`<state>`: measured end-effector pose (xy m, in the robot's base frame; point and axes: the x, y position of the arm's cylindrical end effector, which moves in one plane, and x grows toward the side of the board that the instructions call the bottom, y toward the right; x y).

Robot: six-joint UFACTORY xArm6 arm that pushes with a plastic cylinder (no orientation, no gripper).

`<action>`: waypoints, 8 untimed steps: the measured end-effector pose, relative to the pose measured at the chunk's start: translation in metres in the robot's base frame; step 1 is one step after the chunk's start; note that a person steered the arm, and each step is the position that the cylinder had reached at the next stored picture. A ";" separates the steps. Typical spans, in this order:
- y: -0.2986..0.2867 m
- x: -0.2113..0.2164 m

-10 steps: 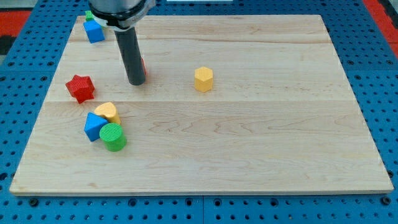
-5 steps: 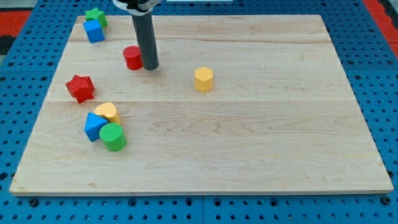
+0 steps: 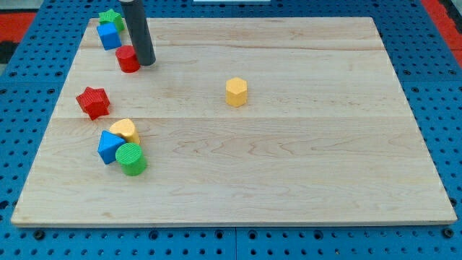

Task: Push the red circle closer to the blue cube

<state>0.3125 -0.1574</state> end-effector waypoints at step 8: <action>-0.039 -0.042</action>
